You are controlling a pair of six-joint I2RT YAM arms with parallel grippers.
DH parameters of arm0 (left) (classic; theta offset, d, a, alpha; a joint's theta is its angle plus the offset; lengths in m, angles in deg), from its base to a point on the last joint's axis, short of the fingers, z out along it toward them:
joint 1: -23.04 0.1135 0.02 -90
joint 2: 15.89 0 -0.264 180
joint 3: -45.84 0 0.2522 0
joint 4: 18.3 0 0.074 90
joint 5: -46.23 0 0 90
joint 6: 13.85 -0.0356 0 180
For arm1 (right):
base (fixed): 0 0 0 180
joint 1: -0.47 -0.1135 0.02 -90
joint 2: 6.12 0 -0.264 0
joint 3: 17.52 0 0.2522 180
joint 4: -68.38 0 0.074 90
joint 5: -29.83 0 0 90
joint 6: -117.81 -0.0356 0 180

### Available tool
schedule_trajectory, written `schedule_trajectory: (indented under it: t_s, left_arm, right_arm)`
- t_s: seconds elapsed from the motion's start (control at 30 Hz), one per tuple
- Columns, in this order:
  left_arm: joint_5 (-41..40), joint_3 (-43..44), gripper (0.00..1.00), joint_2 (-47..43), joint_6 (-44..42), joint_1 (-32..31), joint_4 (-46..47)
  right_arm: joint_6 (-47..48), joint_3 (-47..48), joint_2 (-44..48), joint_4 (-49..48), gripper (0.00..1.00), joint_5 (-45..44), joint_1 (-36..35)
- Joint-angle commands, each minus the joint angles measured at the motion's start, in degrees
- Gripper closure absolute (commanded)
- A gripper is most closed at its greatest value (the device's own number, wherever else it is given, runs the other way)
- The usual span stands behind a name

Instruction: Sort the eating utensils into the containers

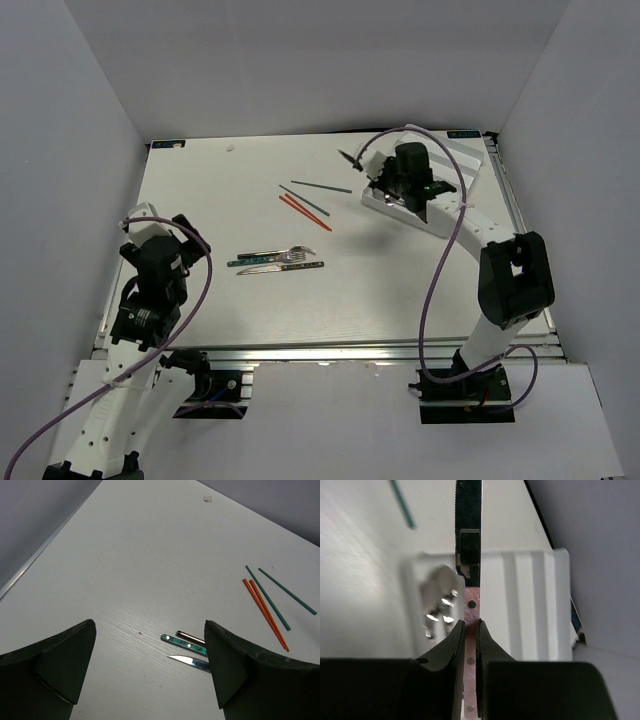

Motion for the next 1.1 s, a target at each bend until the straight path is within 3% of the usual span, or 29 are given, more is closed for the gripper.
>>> schedule_trajectory:
  t_s: [0.0, 0.07, 0.17, 0.37, 0.7, 0.87, 0.93, 1.07]
  left_arm:
    - [0.85, -0.15, 0.02, -0.99, -0.36, 0.14, 0.76]
    - [1.11, -0.15, 0.02, -0.82, -0.36, 0.14, 0.85]
    - [1.55, -0.15, 0.02, -0.38, -0.45, 0.14, 0.94]
    - [2.17, -0.15, 0.02, 0.59, -0.54, 0.05, 1.03]
    - [2.26, -0.15, 0.02, 1.20, -0.54, -0.04, 1.11]
    - [2.35, -0.15, 0.02, 1.29, -0.45, -0.13, 1.11]
    - [2.35, -0.15, 0.02, 1.38, -0.63, -0.13, 1.11]
    - [2.43, -0.15, 0.02, 1.38, -0.63, -0.13, 1.11]
  right_arm:
    - [7.45, -0.33, -4.04, -9.69, 1.00, -8.25, 4.06]
    - [6.94, 0.64, -5.90, -12.23, 1.00, -9.58, 7.31]
    - [5.18, 2.05, -8.10, -13.20, 1.00, -4.49, 11.89]
    - [8.87, 3.98, -12.67, -9.52, 1.00, -3.36, 14.35]
    - [9.13, 2.93, -15.75, -12.16, 1.00, -3.69, 17.34]
    - [9.48, 3.54, -16.11, -11.81, 0.80, -4.48, 17.34]
    - [9.57, 3.46, -16.02, -11.54, 0.11, -4.31, 17.43]
    - [9.57, 3.28, -14.44, -11.37, 0.11, -4.40, 17.43]
